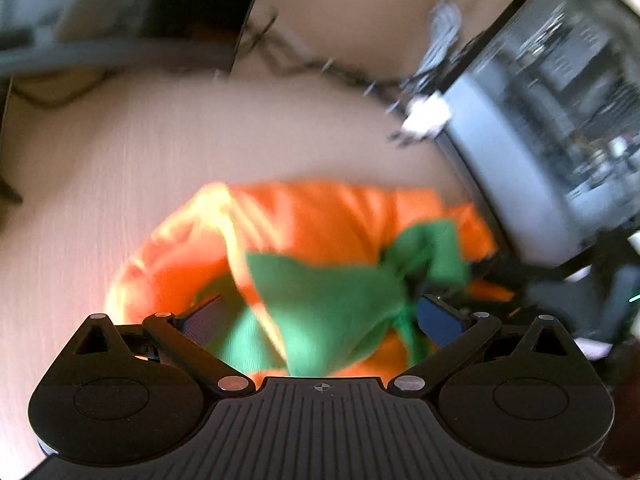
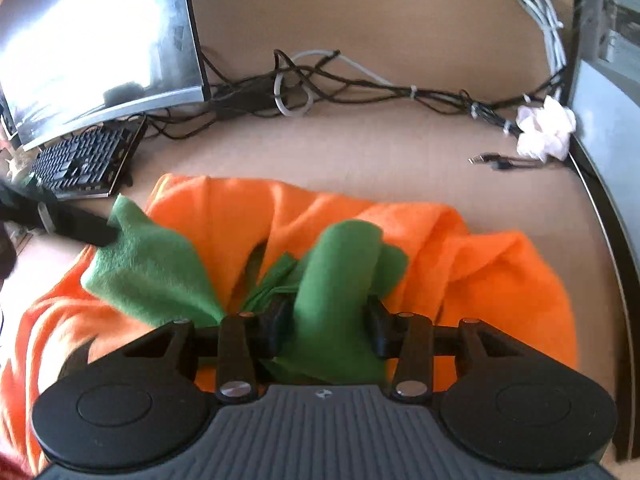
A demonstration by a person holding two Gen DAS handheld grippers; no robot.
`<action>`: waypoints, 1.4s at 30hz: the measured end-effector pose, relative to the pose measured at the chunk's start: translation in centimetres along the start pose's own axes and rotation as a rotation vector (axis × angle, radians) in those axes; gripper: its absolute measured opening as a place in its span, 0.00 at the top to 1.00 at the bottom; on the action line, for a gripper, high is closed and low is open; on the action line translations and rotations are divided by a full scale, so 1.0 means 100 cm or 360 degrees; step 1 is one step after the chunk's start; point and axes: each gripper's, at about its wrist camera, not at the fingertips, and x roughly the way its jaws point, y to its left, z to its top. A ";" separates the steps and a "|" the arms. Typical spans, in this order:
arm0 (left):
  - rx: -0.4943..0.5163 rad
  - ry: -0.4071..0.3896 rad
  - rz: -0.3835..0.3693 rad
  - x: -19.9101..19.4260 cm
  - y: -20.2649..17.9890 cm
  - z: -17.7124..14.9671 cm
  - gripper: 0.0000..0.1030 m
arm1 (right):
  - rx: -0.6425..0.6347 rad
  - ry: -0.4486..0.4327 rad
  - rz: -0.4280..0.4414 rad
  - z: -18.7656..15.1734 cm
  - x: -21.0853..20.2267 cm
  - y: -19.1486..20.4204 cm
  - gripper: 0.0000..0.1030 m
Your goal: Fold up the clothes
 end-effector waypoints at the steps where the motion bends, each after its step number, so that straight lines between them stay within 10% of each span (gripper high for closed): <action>1: -0.0035 0.0022 -0.0014 0.006 0.002 0.000 0.01 | -0.0003 -0.0012 0.0011 0.002 0.000 0.000 0.60; 4: -0.0069 -0.0026 -0.0087 0.011 0.001 0.007 0.26 | -0.0093 -0.0065 -0.0031 0.005 -0.015 -0.002 0.60; 8: -0.0094 -0.0207 -0.0129 0.006 -0.001 0.036 0.34 | -0.0156 -0.0199 -0.0121 0.015 -0.047 -0.009 0.60; 15: 0.0136 -0.0143 0.0324 0.016 0.009 0.029 0.28 | -0.0213 -0.0373 -0.0239 0.028 -0.084 -0.012 0.56; 28: 0.0173 -0.0364 0.0067 -0.057 0.006 0.016 0.09 | -0.0502 -0.0177 0.0415 -0.013 -0.096 0.049 0.57; 34: 0.0089 -0.0292 0.0061 -0.035 0.008 0.013 0.09 | -0.0610 -0.0069 0.0007 -0.029 -0.084 0.044 0.55; 37: 0.0079 -0.0252 0.0050 -0.030 0.007 0.008 0.09 | -0.0699 -0.0107 -0.0087 -0.030 -0.075 0.051 0.87; 42: 0.0085 -0.0200 0.0009 -0.018 0.000 0.002 0.06 | -0.0667 -0.0210 -0.0199 -0.001 -0.055 0.042 0.92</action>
